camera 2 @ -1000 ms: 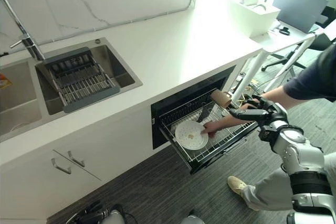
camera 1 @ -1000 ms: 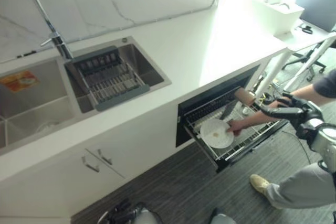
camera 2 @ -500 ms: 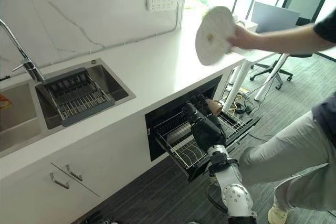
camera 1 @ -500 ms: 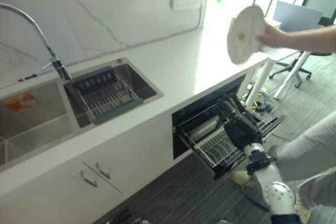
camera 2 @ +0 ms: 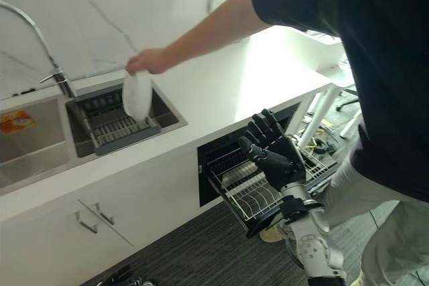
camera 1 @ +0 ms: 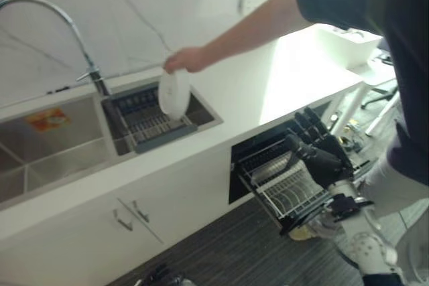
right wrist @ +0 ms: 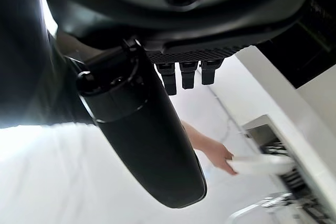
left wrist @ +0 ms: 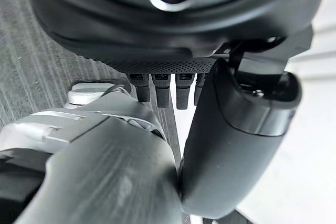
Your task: Place the dishes in the dishwasher.
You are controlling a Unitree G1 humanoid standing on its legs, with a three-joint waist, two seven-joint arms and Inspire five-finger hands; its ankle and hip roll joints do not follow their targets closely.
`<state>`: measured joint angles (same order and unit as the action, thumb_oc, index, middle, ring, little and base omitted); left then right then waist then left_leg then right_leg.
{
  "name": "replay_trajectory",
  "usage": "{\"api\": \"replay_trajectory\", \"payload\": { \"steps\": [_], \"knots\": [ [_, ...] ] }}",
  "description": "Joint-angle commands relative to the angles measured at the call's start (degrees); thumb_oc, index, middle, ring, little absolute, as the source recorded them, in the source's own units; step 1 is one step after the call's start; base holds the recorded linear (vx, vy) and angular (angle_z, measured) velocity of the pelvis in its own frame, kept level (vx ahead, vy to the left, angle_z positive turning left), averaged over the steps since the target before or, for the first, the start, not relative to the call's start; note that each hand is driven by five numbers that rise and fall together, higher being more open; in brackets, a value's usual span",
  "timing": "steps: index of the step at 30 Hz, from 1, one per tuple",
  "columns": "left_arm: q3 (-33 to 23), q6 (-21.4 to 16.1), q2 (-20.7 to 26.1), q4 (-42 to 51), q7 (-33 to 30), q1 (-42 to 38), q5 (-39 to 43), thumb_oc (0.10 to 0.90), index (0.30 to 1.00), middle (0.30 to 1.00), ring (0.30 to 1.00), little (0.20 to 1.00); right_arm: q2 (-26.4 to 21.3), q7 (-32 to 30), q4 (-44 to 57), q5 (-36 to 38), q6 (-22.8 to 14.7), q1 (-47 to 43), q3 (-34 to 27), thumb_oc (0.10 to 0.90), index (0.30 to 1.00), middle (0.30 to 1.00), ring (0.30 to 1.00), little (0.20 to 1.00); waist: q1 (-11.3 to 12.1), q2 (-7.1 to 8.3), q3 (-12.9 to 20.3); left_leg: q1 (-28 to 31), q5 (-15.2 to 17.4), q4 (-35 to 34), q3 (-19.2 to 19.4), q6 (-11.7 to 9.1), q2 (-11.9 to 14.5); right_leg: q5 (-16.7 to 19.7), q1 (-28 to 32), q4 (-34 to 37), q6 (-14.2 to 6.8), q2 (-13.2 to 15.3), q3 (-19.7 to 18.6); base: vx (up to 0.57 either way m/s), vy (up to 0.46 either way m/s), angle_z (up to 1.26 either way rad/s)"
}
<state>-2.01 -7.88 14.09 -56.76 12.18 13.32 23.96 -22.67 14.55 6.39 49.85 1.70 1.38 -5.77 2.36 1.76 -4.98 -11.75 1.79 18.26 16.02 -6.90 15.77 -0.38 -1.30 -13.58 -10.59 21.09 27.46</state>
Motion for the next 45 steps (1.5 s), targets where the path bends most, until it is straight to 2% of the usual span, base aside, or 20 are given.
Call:
{"api": "replay_trajectory", "payload": {
  "steps": [1, 4, 5, 9, 11, 14, 18, 22, 29, 33, 38, 45],
  "knots": [
    [1.7, -1.4, 0.1, -1.7, 1.3, -0.4, -3.0, 0.800, 0.900, 0.900, 0.900, 0.900, -0.6, 0.5, 9.4, -2.0, -10.0, -5.0, -6.9, 0.800, 0.900, 0.900, 0.900, 0.900, 1.2, -0.02, -2.6, 8.0, 5.2, -1.1, 1.2, -1.8, 0.7, -3.1, 0.4, -3.6, -2.2, 1.9, 0.9, 0.02, 0.030, 0.48],
    [1.8, -1.7, 0.3, -3.0, 1.0, -1.0, -3.7, 0.800, 0.900, 0.900, 0.900, 0.900, -1.0, -4.5, 7.6, -9.2, -12.5, -6.6, -5.7, 0.800, 0.900, 0.900, 0.900, 0.900, 3.1, 0.04, -2.6, 7.2, 5.4, -1.1, -0.4, -1.3, -0.5, -2.4, 1.2, -3.6, -2.3, 2.9, 2.3, 0.03, 0.025, 0.56],
    [1.9, -1.8, 0.5, -3.6, 0.8, -1.3, -3.9, 0.800, 0.900, 0.900, 0.900, 0.900, -1.6, -7.0, 6.8, -11.5, -12.4, -7.7, -4.9, 0.800, 0.900, 0.900, 0.900, 0.900, 3.9, 0.03, -2.6, 6.9, 5.6, -1.1, -1.2, -1.0, -1.1, -2.3, 1.6, -3.6, -2.2, 3.1, 2.7, 0.03, 0.028, 0.45],
    [1.8, -1.0, 1.2, -4.5, 0.3, -2.0, -3.8, 0.800, 0.900, 0.900, 0.900, 0.900, -3.5, -10.8, 4.5, -14.7, -11.6, -11.2, -2.8, 0.800, 0.900, 0.900, 0.900, 0.900, 5.7, 0.02, -2.5, 6.4, 5.9, -1.1, -2.7, -0.5, -2.1, -2.3, 2.3, -3.6, -2.0, 3.4, 3.6, 0.02, 0.020, 0.67],
    [1.9, -0.6, 1.2, -4.5, -0.2, -2.2, -3.8, 0.800, 0.900, 0.900, 0.900, 0.900, -4.1, -12.0, 2.6, -14.9, -11.1, -13.1, -1.9, 0.800, 0.900, 0.900, 0.900, 0.900, 6.5, -0.04, -2.5, 6.3, 6.1, -1.1, -3.4, -0.3, -2.6, -2.5, 2.6, -3.6, -1.9, 3.3, 3.9, 0.02, 0.023, 0.38],
    [2.1, 0.2, 1.7, -4.5, -0.2, -2.2, -4.2, 0.800, 0.900, 0.900, 0.900, 0.900, -4.1, -15.7, -2.8, -10.8, -7.9, -18.0, -0.5, 0.800, 0.900, 0.900, 0.900, 0.900, 8.2, -0.14, -2.2, 5.9, 6.1, -1.1, -4.7, -0.1, -3.3, -2.9, 3.5, -3.6, -1.6, 3.1, 4.5, 0.02, 0.015, 0.21],
    [3.4, 1.3, 2.7, -4.2, 0.2, -3.1, -3.4, 0.800, 0.900, 0.900, 0.900, 0.900, -6.1, -24.2, -12.4, -14.2, -6.8, -28.0, 1.7, 0.800, 0.900, 0.900, 0.900, 0.900, 10.8, -0.16, -1.9, 5.2, 5.6, -1.1, -6.6, 0.0, -3.9, -3.8, 5.1, -3.6, -1.5, 2.6, 5.6, 0.02, -0.004, 0.16],
    [4.6, 2.1, 3.4, -3.9, 0.0, -3.3, -2.8, 0.800, 0.900, 0.900, 0.900, 0.900, -8.9, -28.1, -18.7, -15.4, -7.4, -33.9, 3.2, 0.800, 0.900, 0.900, 0.900, 0.900, 12.3, -0.23, -1.8, 5.0, 5.4, -1.1, -7.6, 0.0, -4.2, -4.2, 5.9, -3.6, -1.4, 2.4, 6.1, 0.02, 0.001, 0.19],
    [5.4, 2.5, 4.3, -3.6, -0.1, -3.2, -1.5, 0.800, 0.900, 0.900, 0.900, 0.900, -14.1, -31.4, -25.9, -15.8, -9.6, -41.3, 4.2, 0.800, 0.900, 0.900, 0.900, 0.900, 13.6, -0.47, -1.6, 4.8, 4.9, -1.1, -8.5, -0.2, -4.4, -4.8, 7.0, -3.6, -1.3, 1.9, 6.6, 0.02, 0.005, 0.10],
    [5.9, 2.5, 4.9, -3.4, 0.3, -3.2, -1.0, 0.800, 0.900, 0.900, 0.900, 0.900, -16.2, -31.5, -29.5, -14.5, -9.3, -44.1, 4.9, 0.800, 0.900, 0.900, 0.900, 0.900, 14.0, -0.55, -1.4, 4.7, 4.7, -1.1, -8.6, -0.3, -4.4, -5.1, 7.3, -3.6, -1.4, 1.7, 6.8, 0.01, -0.003, 0.02],
    [6.6, 2.7, 5.3, -3.2, 0.6, -3.3, -1.2, 0.800, 0.900, 0.900, 0.900, 0.900, -17.2, -27.6, -34.2, -10.0, -6.5, -46.2, 6.7, 0.800, 0.900, 0.900, 0.900, 0.900, 14.3, -0.53, -1.1, 4.5, 4.5, -1.1, -8.6, -0.4, -4.4, -5.0, 7.5, -3.6, -1.5, 1.8, 6.8, 0.00, 0.000, 0.00],
    [8.1, 3.4, 6.3, -1.9, 0.5, -4.1, 0.0, 0.800, 0.900, 0.900, 0.900, 0.900, -17.5, -24.9, -41.6, -8.9, -4.5, -50.0, 8.9, 0.800, 0.900, 0.900, 0.900, 0.900, 14.9, -0.63, -1.1, 4.4, 4.5, -1.1, -8.8, -0.5, -4.6, -5.1, 8.0, -3.6, -1.5, 1.9, 7.1, 0.00, 0.000, 0.00]
  ]
}}
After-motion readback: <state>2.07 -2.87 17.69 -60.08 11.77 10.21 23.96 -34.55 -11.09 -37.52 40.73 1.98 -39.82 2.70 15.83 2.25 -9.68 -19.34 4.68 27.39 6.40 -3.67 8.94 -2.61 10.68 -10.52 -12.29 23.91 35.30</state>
